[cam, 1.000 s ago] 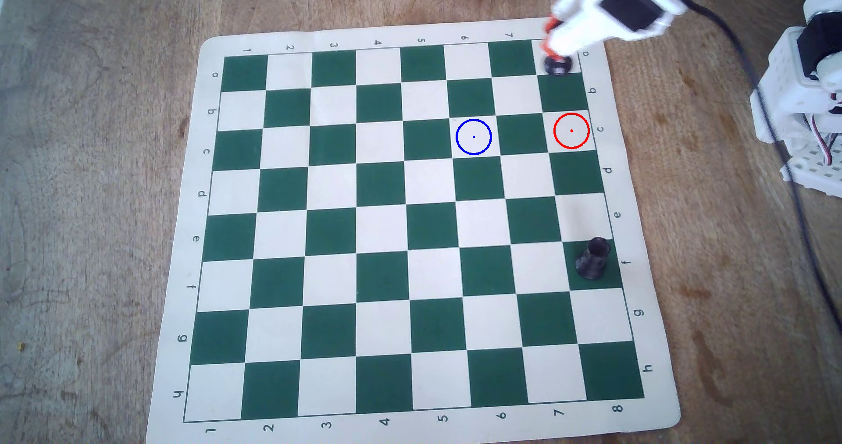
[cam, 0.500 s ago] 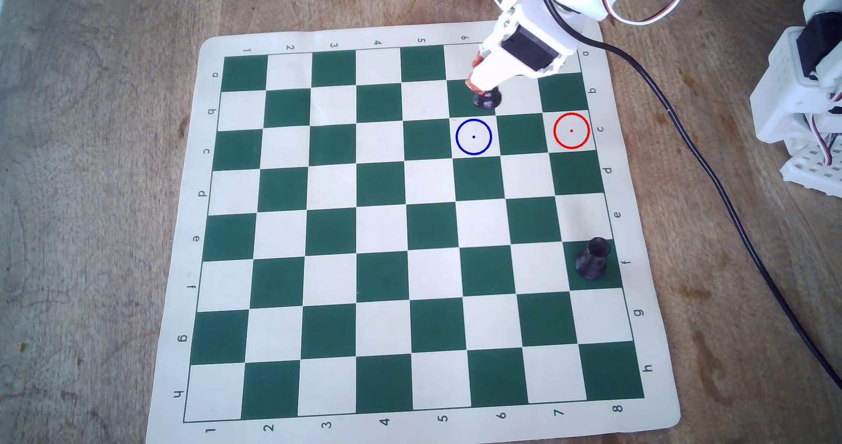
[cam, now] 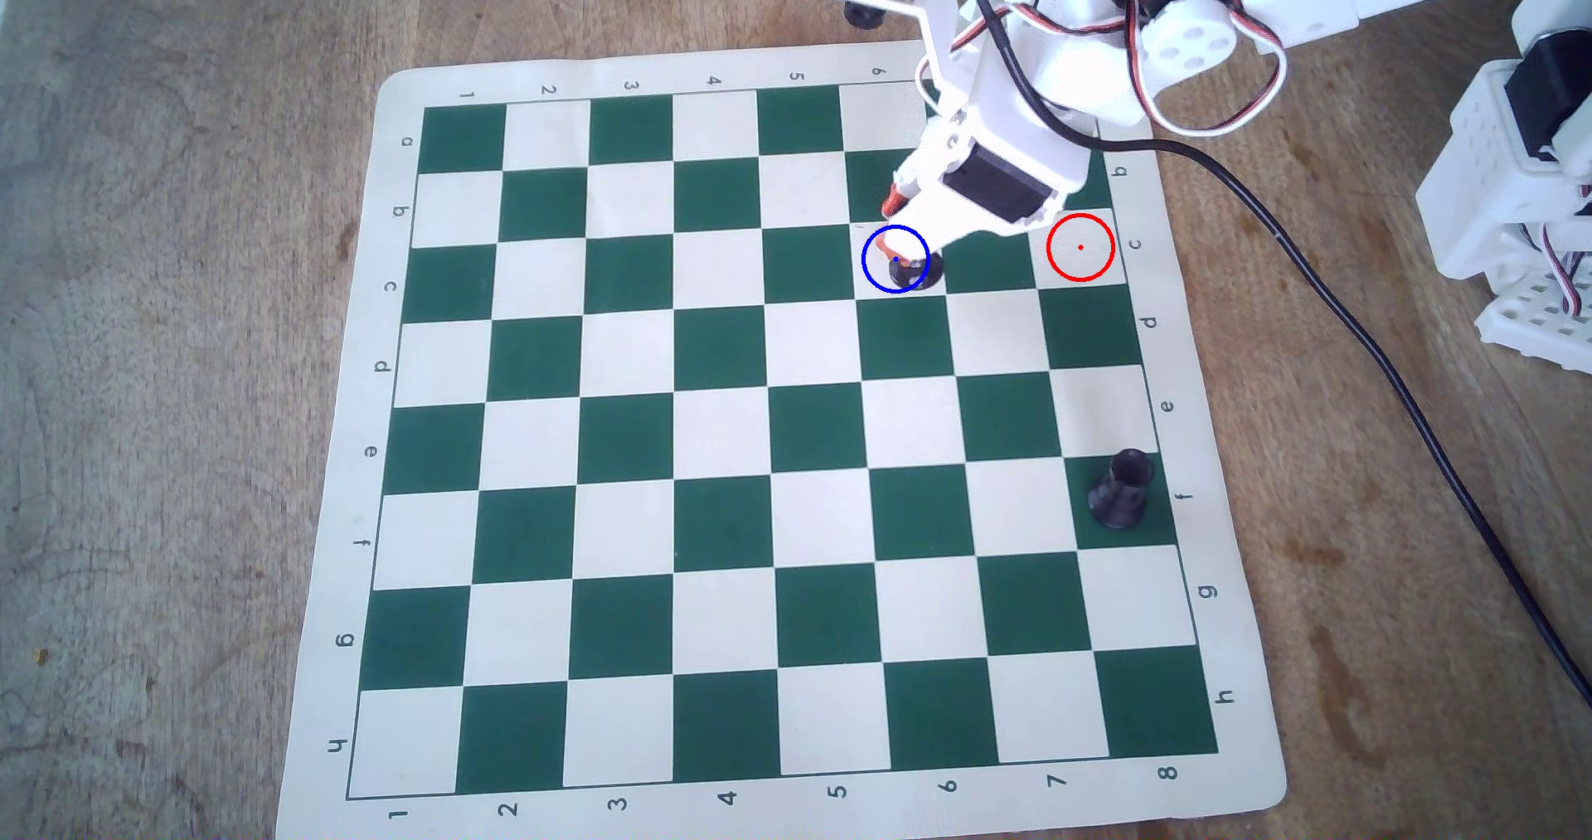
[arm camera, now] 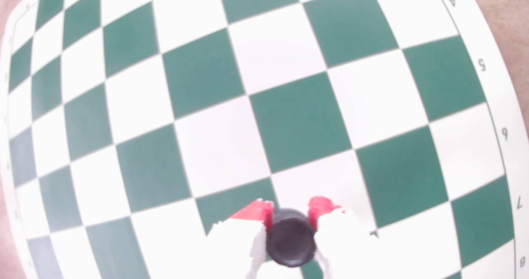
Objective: Move the chess piece from red to blue
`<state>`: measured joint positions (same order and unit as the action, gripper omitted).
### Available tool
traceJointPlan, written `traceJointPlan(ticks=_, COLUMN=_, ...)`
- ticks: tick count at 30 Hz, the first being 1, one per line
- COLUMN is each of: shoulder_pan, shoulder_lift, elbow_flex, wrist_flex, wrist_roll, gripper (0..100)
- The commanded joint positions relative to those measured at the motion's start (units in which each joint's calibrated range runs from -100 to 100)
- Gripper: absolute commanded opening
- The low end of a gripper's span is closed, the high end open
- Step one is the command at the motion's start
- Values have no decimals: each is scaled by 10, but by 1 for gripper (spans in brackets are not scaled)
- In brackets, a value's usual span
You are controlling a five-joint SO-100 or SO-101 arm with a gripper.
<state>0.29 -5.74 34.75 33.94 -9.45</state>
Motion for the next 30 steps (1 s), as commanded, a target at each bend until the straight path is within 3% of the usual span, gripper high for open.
traceJointPlan(ticks=1, shoulder_pan=15, shoulder_lift=-6, elbow_flex=-8, wrist_flex=-19, wrist_roll=2, gripper=0)
traceJointPlan(ticks=30, shoulder_pan=27, shoulder_lift=35, elbow_flex=12, wrist_flex=-68, wrist_roll=7, gripper=0)
